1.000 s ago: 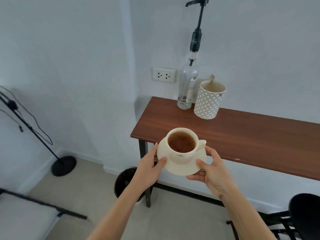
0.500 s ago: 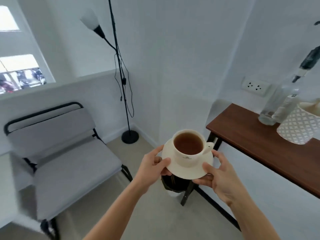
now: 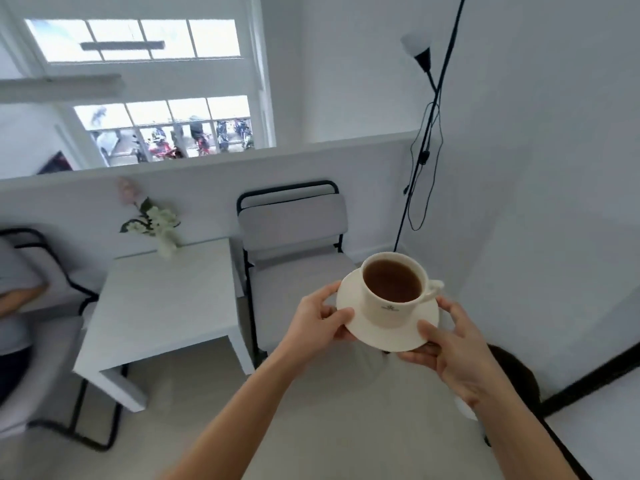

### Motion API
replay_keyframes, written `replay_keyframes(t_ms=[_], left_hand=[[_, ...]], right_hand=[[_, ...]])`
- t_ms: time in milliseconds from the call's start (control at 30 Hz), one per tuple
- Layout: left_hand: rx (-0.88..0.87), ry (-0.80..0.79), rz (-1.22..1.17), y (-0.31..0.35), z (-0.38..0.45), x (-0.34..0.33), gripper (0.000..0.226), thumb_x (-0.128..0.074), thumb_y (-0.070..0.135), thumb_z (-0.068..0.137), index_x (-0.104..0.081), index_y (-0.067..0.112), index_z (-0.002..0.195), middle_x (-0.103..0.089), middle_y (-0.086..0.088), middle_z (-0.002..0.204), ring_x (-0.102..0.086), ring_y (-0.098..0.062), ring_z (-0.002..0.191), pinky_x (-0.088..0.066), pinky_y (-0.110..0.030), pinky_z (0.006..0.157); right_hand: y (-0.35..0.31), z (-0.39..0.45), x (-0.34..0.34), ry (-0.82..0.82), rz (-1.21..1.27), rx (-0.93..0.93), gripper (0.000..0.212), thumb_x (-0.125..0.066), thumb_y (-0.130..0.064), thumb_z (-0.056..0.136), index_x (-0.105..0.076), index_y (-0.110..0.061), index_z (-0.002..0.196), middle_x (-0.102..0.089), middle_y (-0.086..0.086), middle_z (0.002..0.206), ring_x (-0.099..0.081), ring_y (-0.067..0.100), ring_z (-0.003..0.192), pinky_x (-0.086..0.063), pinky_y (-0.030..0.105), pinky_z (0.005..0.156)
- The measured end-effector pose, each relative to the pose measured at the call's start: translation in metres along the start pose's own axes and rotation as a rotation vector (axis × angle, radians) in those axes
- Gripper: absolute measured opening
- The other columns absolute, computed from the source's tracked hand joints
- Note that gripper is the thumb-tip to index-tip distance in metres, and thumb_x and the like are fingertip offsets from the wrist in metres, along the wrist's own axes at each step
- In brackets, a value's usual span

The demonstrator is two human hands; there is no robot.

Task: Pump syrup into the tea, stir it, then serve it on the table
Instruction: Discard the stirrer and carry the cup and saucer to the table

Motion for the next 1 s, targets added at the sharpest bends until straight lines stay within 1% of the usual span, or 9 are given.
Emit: replay_keyframes(t_ms=[100, 233, 333, 400, 567, 667, 800, 933, 1000], left_hand=[[0.021, 0.083, -0.033, -0.010, -0.014, 0.064, 0.048, -0.059, -0.003, 0.100, -0.054, 0.017, 0.144, -0.074, -0.030, 0.097, -0.074, -0.027, 0.080, -0.066, -0.027, 0.069], [0.053, 0.202, -0.064, -0.031, -0.020, 0.141, 0.051, -0.060, -0.002, 0.100, -0.052, 0.020, 0.146, -0.076, -0.028, 0.094, -0.076, -0.038, 0.085, -0.065, -0.047, 0.083], [0.067, 0.288, -0.078, -0.051, -0.016, 0.198, 0.052, -0.061, 0.000, 0.100, -0.052, 0.017, 0.148, -0.077, -0.002, 0.072, -0.074, -0.022, 0.066, -0.065, -0.033, 0.072], [0.079, 0.334, -0.098, -0.062, -0.011, 0.231, 0.051, -0.062, 0.000, 0.099, -0.052, 0.017, 0.147, -0.073, 0.006, 0.062, -0.071, -0.013, 0.056, -0.062, -0.026, 0.065], [0.080, 0.418, -0.125, -0.084, 0.015, 0.303, 0.049, -0.063, 0.002, 0.099, -0.054, 0.028, 0.139, -0.072, 0.007, 0.059, -0.070, -0.006, 0.057, -0.057, -0.017, 0.060], [0.108, 0.492, -0.166, -0.095, 0.040, 0.350, 0.050, -0.065, 0.003, 0.099, -0.054, 0.031, 0.139, -0.071, 0.006, 0.060, -0.072, -0.006, 0.061, -0.058, -0.018, 0.062], [0.144, 0.562, -0.209, -0.114, 0.073, 0.402, 0.049, -0.066, 0.004, 0.098, -0.056, 0.043, 0.126, -0.075, 0.006, 0.065, -0.077, -0.011, 0.071, -0.062, -0.021, 0.065], [0.178, 0.595, -0.215, -0.140, 0.100, 0.451, 0.053, -0.066, 0.002, 0.097, -0.053, 0.035, 0.137, -0.072, 0.004, 0.062, -0.075, -0.013, 0.066, -0.063, -0.026, 0.067], [0.207, 0.598, -0.200, -0.158, 0.117, 0.476, 0.056, -0.066, 0.002, 0.097, -0.051, 0.031, 0.143, -0.072, 0.002, 0.062, -0.074, -0.016, 0.064, -0.064, -0.028, 0.069]], right_hand=[[0.016, 0.014, -0.064, -0.082, -0.031, -0.022, 0.046, -0.048, 0.006, 0.101, -0.045, -0.025, 0.134, -0.069, 0.024, 0.105, -0.078, 0.032, 0.063, -0.063, 0.037, 0.050], [0.036, 0.043, -0.139, -0.166, -0.094, -0.064, 0.047, -0.049, 0.005, 0.101, -0.045, -0.028, 0.134, -0.070, 0.025, 0.103, -0.078, 0.032, 0.065, -0.063, 0.038, 0.051], [0.052, 0.071, -0.195, -0.243, -0.138, -0.092, 0.047, -0.051, 0.003, 0.100, -0.045, -0.030, 0.133, -0.071, 0.026, 0.103, -0.078, 0.033, 0.066, -0.063, 0.038, 0.051], [0.062, 0.092, -0.227, -0.285, -0.145, -0.108, 0.045, -0.050, 0.004, 0.100, -0.045, -0.030, 0.130, -0.071, 0.024, 0.100, -0.078, 0.031, 0.064, -0.062, 0.037, 0.049], [0.087, 0.152, -0.301, -0.363, -0.207, -0.141, 0.046, -0.052, 0.001, 0.100, -0.045, -0.035, 0.128, -0.079, 0.018, 0.081, -0.078, 0.032, 0.063, -0.062, 0.035, 0.048], [0.095, 0.195, -0.347, -0.401, -0.251, -0.151, 0.048, -0.052, 0.000, 0.100, -0.044, -0.038, 0.129, -0.074, 0.026, 0.093, -0.078, 0.033, 0.065, -0.063, 0.036, 0.050], [0.109, 0.246, -0.402, -0.441, -0.310, -0.172, 0.049, -0.052, -0.002, 0.101, -0.042, -0.040, 0.131, -0.072, 0.028, 0.102, -0.078, 0.033, 0.070, -0.063, 0.036, 0.053], [0.132, 0.286, -0.447, -0.442, -0.325, -0.202, 0.047, -0.053, -0.003, 0.101, -0.042, -0.041, 0.128, -0.073, 0.023, 0.100, -0.079, 0.030, 0.071, -0.063, 0.036, 0.053], [0.146, 0.306, -0.467, -0.422, -0.343, -0.204, 0.048, -0.053, -0.002, 0.101, -0.044, -0.043, 0.125, -0.076, 0.018, 0.093, -0.079, 0.028, 0.069, -0.063, 0.037, 0.054]])
Point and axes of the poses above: each hand's wrist, its own z-axis towards the middle knuckle, its own x-axis out of the back of the hand, y = z × x, the point moved 5 cm from there along z, towards the middle knuckle
